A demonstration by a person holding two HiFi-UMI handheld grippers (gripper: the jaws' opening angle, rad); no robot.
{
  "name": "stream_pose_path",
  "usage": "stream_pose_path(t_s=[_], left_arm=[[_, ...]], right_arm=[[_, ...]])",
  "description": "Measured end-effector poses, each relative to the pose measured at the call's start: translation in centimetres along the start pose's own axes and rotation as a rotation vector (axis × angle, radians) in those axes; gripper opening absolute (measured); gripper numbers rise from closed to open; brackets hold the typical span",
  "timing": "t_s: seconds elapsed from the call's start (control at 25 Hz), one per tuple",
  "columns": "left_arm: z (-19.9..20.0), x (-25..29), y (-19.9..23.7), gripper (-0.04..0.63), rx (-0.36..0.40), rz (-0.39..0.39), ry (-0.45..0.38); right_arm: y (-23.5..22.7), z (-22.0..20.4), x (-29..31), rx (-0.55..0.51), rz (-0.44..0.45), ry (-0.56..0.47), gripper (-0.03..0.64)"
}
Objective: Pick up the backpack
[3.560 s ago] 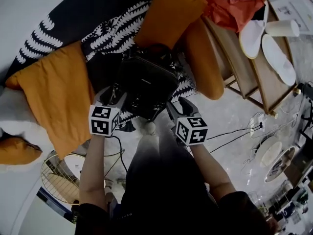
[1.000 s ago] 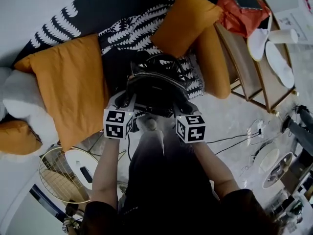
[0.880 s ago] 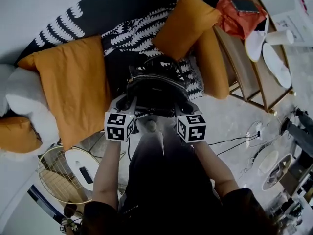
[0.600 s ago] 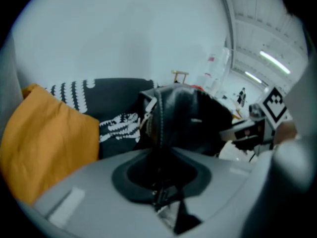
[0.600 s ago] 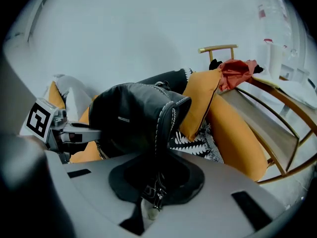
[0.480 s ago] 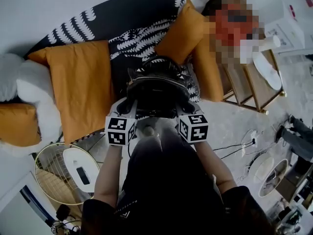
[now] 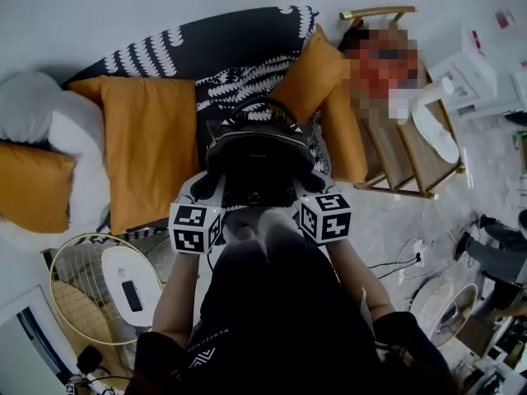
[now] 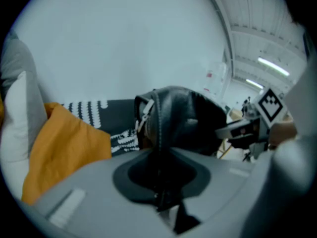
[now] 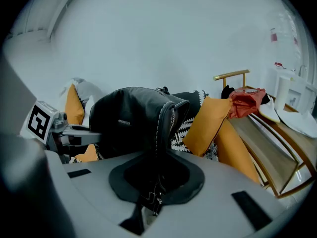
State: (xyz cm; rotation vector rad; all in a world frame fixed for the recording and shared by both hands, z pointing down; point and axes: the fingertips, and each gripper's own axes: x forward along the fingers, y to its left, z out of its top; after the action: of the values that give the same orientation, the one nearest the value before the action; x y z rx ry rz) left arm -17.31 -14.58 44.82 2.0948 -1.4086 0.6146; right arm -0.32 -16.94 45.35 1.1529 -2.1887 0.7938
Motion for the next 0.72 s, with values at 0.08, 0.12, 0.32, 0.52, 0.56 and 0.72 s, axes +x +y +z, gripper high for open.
stream_pose_path(t_s=[0.08,0.12,0.32,0.52,0.56,0.72], left_arm=[[0.3,-1.0,0.0,0.061,0.008,0.01,-0.016],[0.5,-1.5,-0.1,0.06,0.007,0.015,-0.023],[1.0,-3.9,0.1,0.06,-0.017,0.027,-0.06],[1.5,-5.8,-0.1,0.058,-0.032,0.043,-0.088],[1.6,-6.1,-0.2,0.057,-0.034,0.046,-0.092],[2.0,-6.9,-0.4,0.057,-0.049,0.067,-0.112]], right_arm=[[0.7,0.4,-0.5,-0.012,0.014,-0.005,0.029],[1.0,0.7,-0.8,-0.02,0.02,-0.007,0.029],[2.8,2.0,-2.2,-0.064,0.047,-0.028,0.029],[3.9,3.0,-3.4,-0.088,0.06,-0.053,0.029],[4.0,3.2,-3.6,-0.091,0.062,-0.057,0.029],[4.3,3.9,-4.1,-0.107,0.07,-0.071,0.029]])
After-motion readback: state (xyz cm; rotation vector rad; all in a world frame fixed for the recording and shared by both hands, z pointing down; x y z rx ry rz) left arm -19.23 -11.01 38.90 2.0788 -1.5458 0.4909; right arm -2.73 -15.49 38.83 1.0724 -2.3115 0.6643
